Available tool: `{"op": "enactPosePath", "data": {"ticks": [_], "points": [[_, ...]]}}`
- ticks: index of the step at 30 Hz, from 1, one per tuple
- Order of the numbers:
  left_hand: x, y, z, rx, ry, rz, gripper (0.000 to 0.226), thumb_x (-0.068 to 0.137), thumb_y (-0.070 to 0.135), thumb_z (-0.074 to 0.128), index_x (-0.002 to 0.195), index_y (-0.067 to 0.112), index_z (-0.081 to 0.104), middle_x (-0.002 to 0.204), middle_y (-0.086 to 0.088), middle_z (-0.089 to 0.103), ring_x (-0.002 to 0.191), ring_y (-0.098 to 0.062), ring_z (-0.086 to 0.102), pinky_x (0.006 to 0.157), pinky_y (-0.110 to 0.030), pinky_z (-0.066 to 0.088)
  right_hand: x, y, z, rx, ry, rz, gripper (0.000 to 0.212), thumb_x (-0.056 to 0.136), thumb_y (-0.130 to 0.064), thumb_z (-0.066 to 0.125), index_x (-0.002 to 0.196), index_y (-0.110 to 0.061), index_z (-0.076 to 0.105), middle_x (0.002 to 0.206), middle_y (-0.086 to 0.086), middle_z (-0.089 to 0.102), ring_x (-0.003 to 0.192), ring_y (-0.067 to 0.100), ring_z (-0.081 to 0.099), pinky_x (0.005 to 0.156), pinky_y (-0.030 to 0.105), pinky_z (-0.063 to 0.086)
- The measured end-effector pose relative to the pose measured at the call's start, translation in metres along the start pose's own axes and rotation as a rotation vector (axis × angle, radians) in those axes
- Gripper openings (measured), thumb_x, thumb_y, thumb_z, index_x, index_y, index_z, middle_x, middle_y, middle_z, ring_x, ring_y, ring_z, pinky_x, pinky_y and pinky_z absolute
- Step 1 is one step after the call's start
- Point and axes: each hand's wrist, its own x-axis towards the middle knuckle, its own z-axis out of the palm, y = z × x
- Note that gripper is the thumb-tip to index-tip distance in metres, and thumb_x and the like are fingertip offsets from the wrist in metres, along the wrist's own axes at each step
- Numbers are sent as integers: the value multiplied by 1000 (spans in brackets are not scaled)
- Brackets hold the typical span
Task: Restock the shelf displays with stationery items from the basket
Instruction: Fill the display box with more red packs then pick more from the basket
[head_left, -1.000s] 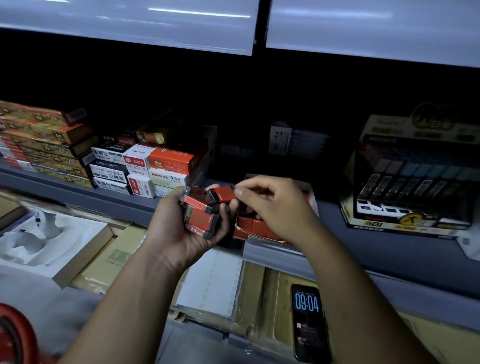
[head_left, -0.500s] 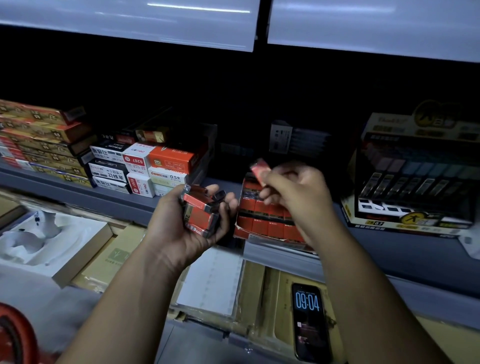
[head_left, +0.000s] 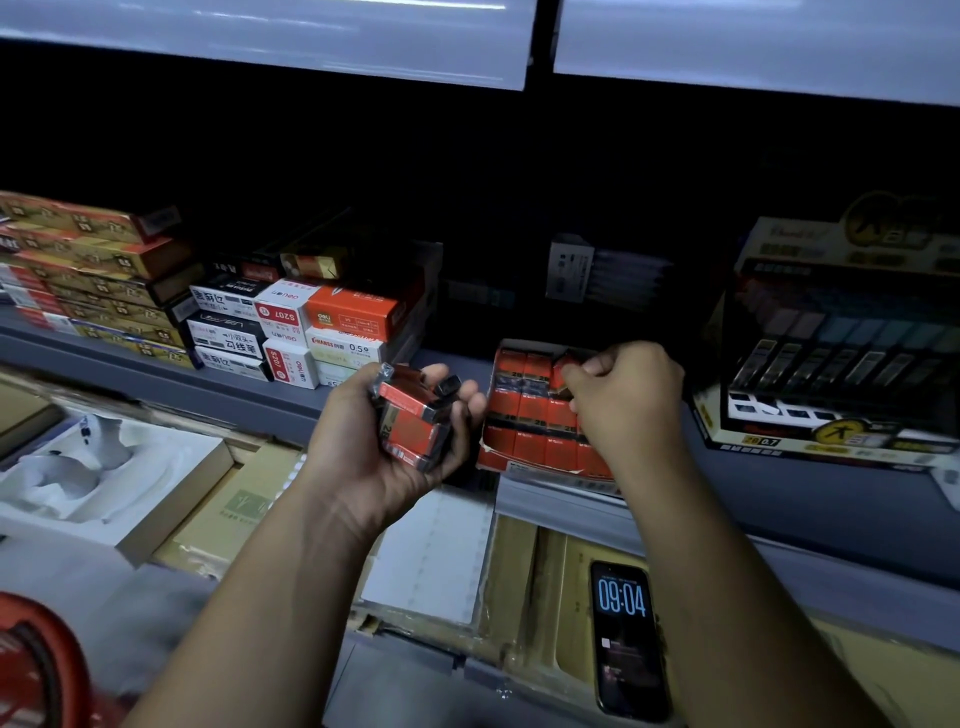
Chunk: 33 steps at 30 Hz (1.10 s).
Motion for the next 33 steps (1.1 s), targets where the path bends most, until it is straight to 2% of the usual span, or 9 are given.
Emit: {"op": "enactPosePath", "data": {"ticks": [3, 8, 12, 16, 19, 23, 25, 28, 33], "points": [[0, 0, -1, 1, 3, 1, 30, 98, 26, 47, 92, 5, 68, 105, -25, 70, 85, -36, 70, 59, -30, 59, 1, -1, -1, -72, -8, -12, 22, 93, -5, 58, 74, 1, 67, 78, 13, 68, 62, 19, 63, 45, 13, 37], [-2, -1, 0, 16, 3, 8, 31, 96, 26, 48, 89, 5, 69, 105, -24, 70, 84, -35, 70, 61, -29, 59, -1, -2, -5, -90, -40, -82, 23, 94, -5, 57, 76, 4, 68, 77, 17, 69, 65, 26, 67, 57, 32, 57], [-2, -2, 2, 31, 16, 14, 31, 96, 25, 48, 89, 4, 70, 103, -24, 70, 82, -35, 70, 61, -29, 59, -17, -18, -6, -64, -120, -365, 14, 95, -17, 61, 85, -15, 70, 88, 6, 61, 60, 3, 51, 50, 9, 34], [0, -1, 2, 57, 12, 12, 27, 93, 24, 50, 93, 4, 70, 103, -25, 69, 80, -33, 69, 60, -29, 58, -35, -31, 0, 164, -318, -554, 12, 90, -10, 69, 93, -19, 75, 98, -9, 56, 75, 0, 55, 64, 6, 39], [2, -1, 0, 91, -26, -3, 37, 88, 24, 51, 111, 4, 71, 118, -23, 66, 82, -29, 68, 61, -27, 57, -37, -34, 0, 243, -425, -562, 19, 95, -5, 63, 97, -19, 76, 99, -9, 61, 76, 0, 63, 66, 9, 45], [4, 1, -4, 92, -48, -27, 45, 96, 30, 46, 125, 7, 69, 120, -22, 66, 84, -28, 66, 59, -27, 59, -36, -32, 3, 292, -519, -474, 26, 96, -18, 64, 98, -42, 73, 88, -7, 72, 72, 22, 69, 70, 45, 59], [5, 1, -5, 82, -50, -38, 45, 95, 30, 46, 127, 7, 68, 116, -21, 68, 83, -27, 66, 58, -27, 59, -35, -31, 5, 307, -554, -425, 28, 94, -17, 65, 99, -43, 73, 82, -9, 72, 67, 24, 66, 63, 42, 60], [4, 0, -4, 102, -55, -38, 39, 87, 27, 51, 114, 4, 69, 109, -20, 71, 80, -25, 67, 58, -28, 59, -34, -30, 6, 320, -584, -368, 26, 93, -15, 67, 101, -38, 75, 65, -8, 61, 57, 14, 48, 55, 27, 44], [2, 0, -4, 114, -82, -59, 39, 86, 25, 51, 106, 2, 74, 108, -21, 70, 78, -24, 68, 55, -30, 60, -37, -32, 13, 336, -554, -355, 19, 92, -16, 67, 100, -32, 75, 93, 3, 71, 52, 4, 43, 55, 24, 43]]}}
